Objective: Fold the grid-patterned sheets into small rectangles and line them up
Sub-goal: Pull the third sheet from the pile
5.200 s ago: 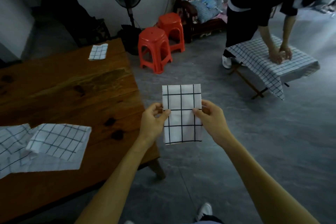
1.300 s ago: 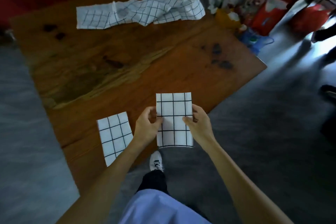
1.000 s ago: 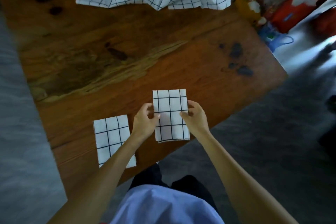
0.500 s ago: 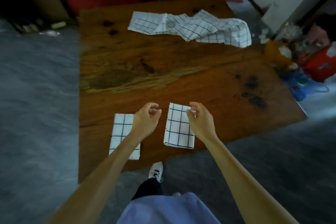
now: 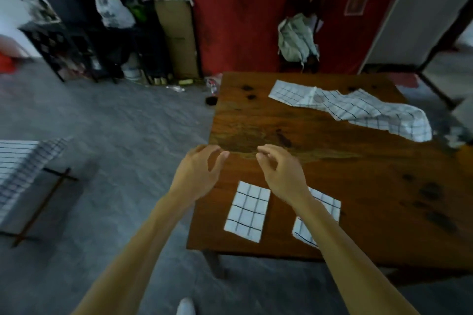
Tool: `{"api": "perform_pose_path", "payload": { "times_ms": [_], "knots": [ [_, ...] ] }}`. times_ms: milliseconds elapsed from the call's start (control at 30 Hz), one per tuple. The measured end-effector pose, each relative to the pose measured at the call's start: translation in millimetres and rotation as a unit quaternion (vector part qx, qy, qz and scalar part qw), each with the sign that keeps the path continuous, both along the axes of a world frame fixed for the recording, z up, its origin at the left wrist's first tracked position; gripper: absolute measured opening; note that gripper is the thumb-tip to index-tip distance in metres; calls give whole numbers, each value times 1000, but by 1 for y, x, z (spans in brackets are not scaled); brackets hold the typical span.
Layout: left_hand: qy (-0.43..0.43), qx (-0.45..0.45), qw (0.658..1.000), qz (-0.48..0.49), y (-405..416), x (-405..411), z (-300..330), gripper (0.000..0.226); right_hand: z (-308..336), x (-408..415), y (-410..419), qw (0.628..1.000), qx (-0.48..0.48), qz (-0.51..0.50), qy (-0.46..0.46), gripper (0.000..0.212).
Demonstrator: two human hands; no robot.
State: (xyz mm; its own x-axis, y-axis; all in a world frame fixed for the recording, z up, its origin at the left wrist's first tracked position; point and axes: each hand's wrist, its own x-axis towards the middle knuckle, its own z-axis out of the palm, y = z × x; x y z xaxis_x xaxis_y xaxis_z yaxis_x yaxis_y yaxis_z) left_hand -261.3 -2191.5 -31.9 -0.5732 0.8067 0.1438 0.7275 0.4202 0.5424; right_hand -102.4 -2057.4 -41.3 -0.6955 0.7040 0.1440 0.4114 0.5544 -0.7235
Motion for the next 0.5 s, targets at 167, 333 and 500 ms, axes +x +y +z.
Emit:
{"api": "perform_pose_path", "payload": {
  "times_ms": [167, 333, 500],
  "knots": [
    [38, -14, 999, 18, -48, -82, 4, 56, 13, -93, -31, 998, 56, 35, -14, 40],
    [40, -19, 999, 19, -99, -182, 8, 61, 12, -205, -79, 995, 70, 62, -45, 46],
    [13, -58, 998, 12, -138, -275, 11, 70, 9, -280, -111, 988, 77, 71, -109, 50]
  ]
}}
